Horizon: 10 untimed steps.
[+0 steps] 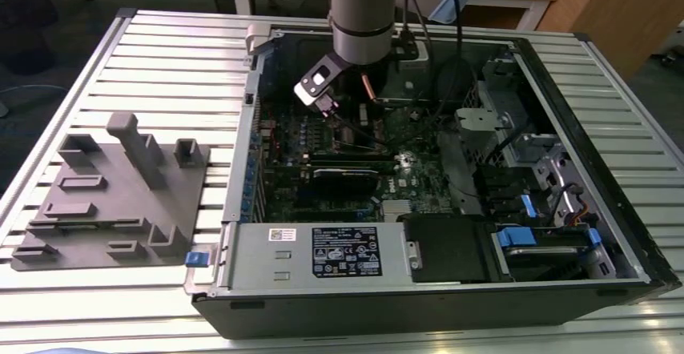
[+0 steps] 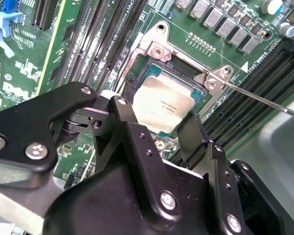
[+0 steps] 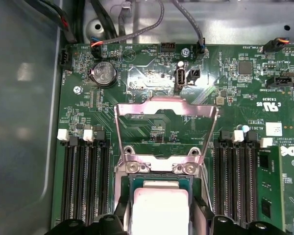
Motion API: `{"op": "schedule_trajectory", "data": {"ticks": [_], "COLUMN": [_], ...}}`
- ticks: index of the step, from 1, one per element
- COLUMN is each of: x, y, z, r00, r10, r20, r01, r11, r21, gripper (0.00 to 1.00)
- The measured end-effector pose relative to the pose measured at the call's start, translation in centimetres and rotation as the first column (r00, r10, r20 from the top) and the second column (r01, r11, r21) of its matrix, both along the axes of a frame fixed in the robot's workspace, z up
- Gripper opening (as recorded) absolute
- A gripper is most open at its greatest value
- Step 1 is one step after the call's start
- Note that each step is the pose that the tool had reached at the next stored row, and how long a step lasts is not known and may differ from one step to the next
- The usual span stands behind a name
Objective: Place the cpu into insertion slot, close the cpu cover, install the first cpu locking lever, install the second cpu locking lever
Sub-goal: 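Place the cpu into insertion slot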
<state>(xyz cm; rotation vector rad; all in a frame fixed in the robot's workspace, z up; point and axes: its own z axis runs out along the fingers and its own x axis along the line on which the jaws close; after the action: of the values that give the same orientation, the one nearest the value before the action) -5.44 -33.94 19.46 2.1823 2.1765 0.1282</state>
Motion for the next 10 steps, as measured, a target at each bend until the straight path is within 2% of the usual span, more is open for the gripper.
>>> {"op": "schedule_trajectory", "data": {"ticks": [6,10], "x": [0.0,0.0], "y": [0.00,0.00], "z": [1.22,1.35], "r00": [1.0000,1.0000], "r10": [0.000,0.000], "r20": [-0.0001,0.0001], "r01": [0.000,0.000], "r11": [1.0000,1.0000], "r21": [-0.0001,0.0002], "gripper": [0.62,0.62]}}
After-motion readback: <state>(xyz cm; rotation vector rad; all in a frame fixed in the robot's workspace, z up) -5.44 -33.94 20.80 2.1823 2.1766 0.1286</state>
